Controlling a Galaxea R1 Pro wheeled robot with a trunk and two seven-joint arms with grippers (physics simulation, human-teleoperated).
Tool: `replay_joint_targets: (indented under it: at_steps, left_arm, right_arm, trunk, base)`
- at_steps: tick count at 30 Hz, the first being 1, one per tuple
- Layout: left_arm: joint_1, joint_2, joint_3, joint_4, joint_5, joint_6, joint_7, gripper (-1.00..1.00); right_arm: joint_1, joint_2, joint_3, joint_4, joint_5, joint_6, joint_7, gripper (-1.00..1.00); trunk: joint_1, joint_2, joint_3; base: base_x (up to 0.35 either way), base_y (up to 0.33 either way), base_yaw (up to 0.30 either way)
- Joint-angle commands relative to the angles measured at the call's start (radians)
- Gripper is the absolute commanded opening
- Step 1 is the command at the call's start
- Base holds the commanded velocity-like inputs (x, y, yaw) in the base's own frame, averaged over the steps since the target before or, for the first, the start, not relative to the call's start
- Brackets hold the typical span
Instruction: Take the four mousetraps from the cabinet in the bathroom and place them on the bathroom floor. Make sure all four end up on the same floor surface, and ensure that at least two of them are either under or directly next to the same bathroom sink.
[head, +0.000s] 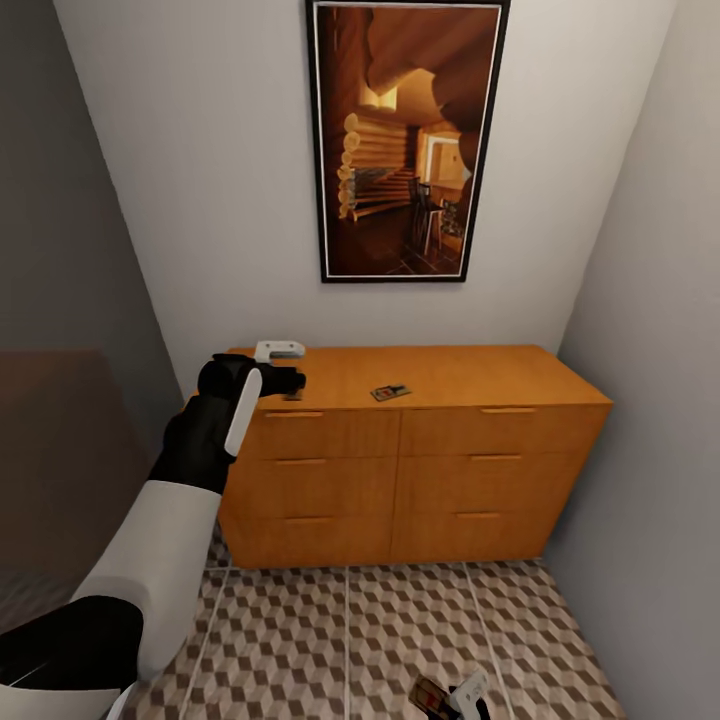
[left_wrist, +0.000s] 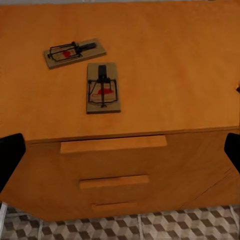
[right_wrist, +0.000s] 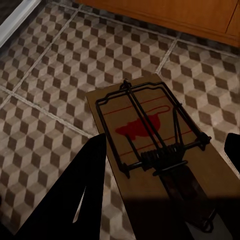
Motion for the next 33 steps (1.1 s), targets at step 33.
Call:
replay_joint_targets:
  at_steps: [33]
  left_arm:
    - [0.011,-0.001,0.007,0.001,0.009,0.004,0.009,1.00]
  right_arm:
    - [-0.001,0.000,-0.006,0.000,0.004,0.000,0.004,-1.00]
  trunk:
    - [0.000,-0.001,-0.001]
  base:
    - [0.036,0.000,0.082]
